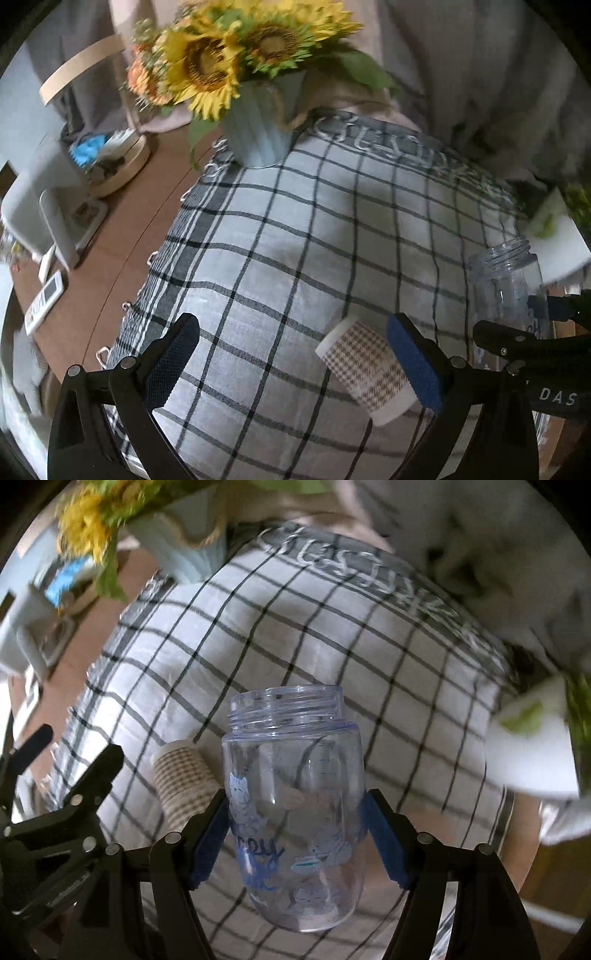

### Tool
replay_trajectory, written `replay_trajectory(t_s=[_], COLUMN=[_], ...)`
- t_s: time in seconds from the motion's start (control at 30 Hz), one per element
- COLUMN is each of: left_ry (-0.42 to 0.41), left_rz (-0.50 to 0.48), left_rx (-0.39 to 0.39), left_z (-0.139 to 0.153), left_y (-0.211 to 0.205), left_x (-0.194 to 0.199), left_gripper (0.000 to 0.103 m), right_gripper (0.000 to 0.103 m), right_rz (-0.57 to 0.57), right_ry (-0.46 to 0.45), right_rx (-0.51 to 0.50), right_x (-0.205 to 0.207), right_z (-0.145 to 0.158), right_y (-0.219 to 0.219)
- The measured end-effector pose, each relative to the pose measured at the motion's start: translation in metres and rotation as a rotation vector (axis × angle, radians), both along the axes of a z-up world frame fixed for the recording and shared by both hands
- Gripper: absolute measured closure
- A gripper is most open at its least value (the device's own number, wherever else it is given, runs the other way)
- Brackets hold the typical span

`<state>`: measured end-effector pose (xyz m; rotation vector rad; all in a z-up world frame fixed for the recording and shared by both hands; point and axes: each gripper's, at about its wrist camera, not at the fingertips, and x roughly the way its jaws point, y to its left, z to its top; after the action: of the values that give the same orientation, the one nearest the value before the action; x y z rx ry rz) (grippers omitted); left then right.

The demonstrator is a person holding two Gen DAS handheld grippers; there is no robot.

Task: Flip cup upside down
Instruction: 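Rotate the held bottle with the right gripper, opening downward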

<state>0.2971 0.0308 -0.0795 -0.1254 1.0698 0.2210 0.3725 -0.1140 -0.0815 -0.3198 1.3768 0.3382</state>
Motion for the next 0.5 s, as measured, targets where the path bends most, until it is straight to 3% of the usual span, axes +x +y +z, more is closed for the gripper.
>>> replay_trajectory(t_s=[0.23,0.5], left_ry=[0.003,0.068], left_rz=[-0.118,-0.195], left_rx=[0.037,-0.002], left_z=[-0.004,-0.026], left_y=[-0.001,0.008], left_x=[-0.025,-0.036], left_gripper=[0.0,0.0], right_gripper=[0.031,0.031], right_rz=[-0.221,-0.374], right_ry=[0.019,0.166], right_rx=[0.095,0.158], right_x=[-0.043,-0.081], right_z=[-0.013,-0.062], right_y=[-0.024,-0.026])
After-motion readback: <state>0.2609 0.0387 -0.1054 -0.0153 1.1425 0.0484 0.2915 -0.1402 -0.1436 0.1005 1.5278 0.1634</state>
